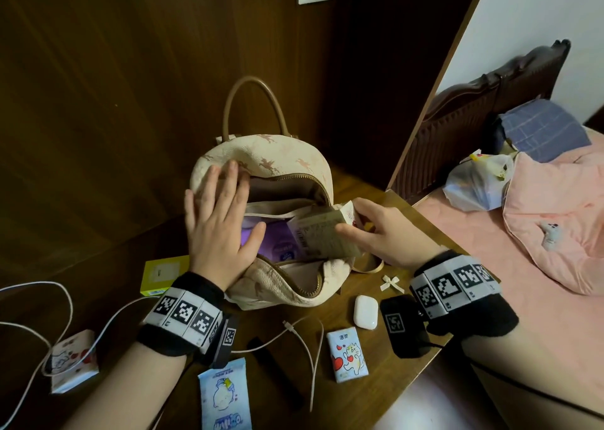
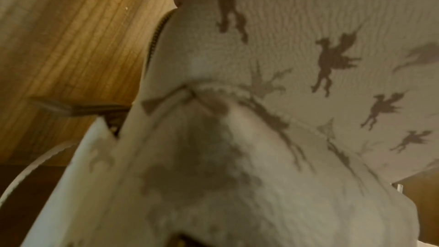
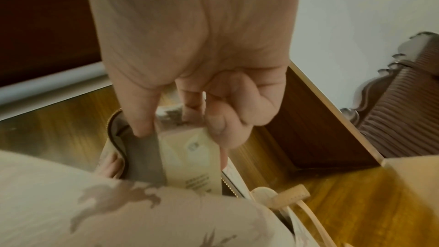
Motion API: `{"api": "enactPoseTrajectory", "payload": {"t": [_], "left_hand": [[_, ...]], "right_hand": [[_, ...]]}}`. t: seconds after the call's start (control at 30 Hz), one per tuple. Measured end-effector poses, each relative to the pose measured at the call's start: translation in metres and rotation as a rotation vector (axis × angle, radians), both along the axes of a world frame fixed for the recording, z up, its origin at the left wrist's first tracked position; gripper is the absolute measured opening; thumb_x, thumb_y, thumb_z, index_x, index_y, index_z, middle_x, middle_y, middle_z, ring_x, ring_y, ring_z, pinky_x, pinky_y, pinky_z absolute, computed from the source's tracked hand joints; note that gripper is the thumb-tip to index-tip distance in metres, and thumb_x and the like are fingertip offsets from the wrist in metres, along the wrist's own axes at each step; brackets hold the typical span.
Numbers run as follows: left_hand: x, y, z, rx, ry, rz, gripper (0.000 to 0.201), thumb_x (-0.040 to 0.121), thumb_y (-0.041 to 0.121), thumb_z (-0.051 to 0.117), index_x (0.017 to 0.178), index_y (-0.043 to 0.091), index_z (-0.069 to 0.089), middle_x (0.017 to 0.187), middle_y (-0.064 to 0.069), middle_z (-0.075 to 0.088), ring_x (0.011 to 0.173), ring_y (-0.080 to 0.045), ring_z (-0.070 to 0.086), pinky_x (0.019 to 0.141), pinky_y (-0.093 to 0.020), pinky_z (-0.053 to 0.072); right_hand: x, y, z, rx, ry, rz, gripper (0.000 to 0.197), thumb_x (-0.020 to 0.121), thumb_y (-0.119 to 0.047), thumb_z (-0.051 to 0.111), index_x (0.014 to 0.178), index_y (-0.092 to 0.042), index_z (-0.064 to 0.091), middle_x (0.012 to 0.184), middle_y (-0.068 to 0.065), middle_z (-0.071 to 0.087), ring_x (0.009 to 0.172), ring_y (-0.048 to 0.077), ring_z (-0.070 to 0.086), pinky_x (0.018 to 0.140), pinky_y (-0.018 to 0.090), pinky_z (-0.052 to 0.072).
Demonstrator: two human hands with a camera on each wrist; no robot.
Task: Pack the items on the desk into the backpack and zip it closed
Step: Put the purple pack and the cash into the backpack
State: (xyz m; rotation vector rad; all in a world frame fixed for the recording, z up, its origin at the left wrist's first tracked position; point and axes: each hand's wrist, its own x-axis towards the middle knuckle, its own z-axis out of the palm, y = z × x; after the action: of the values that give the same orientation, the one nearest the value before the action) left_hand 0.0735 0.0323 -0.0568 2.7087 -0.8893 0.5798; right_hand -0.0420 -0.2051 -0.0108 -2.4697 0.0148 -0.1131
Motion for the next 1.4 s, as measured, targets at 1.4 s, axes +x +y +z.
{"api": "enactPoseTrajectory", "payload": {"t": [1.4], "left_hand": [[-0.02, -0.005, 0.001, -0.012, 0.012, -0.085, 0.081, 0.079, 0.053, 0.043, 0.149, 0.015, 0.028, 0.16, -0.005, 0.015, 0.147, -0.026, 0.011, 0.114, -0.056, 0.009]], "right_hand": [[0.031, 0.025, -0.021, 0.016, 0.343, -0.31, 0.041, 0.072, -0.06, 0.068, 0.092, -0.024, 0.071, 0.08, -0.006, 0.065, 0.069, 0.008, 0.056, 0.049, 0.014, 0.035]]}}
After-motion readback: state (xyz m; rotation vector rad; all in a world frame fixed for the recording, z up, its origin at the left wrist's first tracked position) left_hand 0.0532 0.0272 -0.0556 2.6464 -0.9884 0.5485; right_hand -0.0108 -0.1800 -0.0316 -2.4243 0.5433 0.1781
